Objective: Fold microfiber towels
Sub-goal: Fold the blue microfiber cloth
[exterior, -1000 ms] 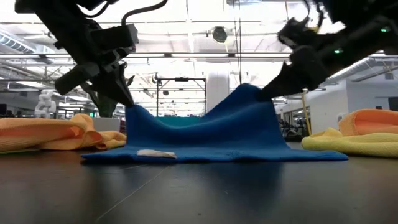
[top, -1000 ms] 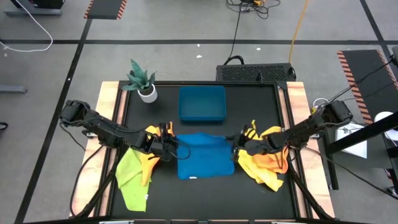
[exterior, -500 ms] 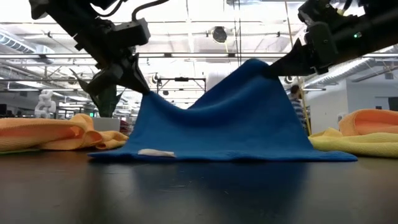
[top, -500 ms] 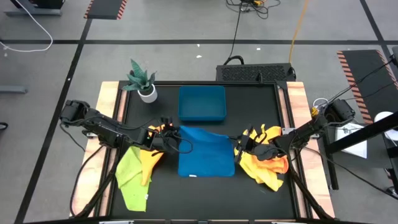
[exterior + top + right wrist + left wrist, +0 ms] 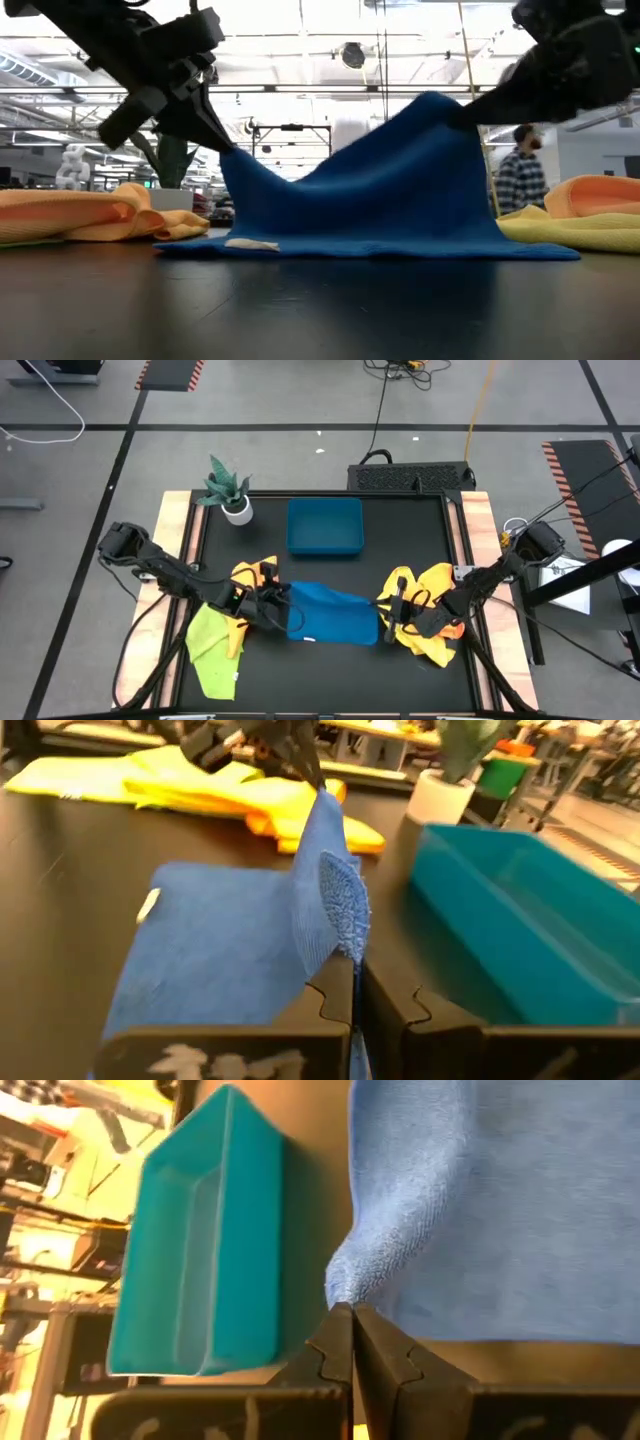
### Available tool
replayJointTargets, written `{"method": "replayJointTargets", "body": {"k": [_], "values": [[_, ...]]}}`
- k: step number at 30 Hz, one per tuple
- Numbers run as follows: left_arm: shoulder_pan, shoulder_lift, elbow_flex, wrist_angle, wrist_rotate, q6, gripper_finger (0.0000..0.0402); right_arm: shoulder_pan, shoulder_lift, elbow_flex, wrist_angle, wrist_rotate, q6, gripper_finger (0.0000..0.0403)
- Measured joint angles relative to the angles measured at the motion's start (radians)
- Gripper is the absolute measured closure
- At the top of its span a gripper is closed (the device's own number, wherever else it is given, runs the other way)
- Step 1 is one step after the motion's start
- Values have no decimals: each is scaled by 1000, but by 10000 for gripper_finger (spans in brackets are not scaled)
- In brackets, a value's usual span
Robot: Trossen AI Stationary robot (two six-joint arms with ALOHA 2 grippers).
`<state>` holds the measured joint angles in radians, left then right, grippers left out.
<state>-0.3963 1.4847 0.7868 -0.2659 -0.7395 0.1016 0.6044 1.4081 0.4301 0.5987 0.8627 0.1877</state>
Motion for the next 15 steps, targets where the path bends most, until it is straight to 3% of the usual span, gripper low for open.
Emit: {"method": "replayJointTargets", "body": {"k": [6, 15], "values": [[-41, 73, 1, 45, 6, -13, 399, 29, 51, 0, -1, -6, 85, 403], [-64, 144, 0, 48, 28, -69, 399, 40, 64, 0, -5, -168, 107, 403]]}}
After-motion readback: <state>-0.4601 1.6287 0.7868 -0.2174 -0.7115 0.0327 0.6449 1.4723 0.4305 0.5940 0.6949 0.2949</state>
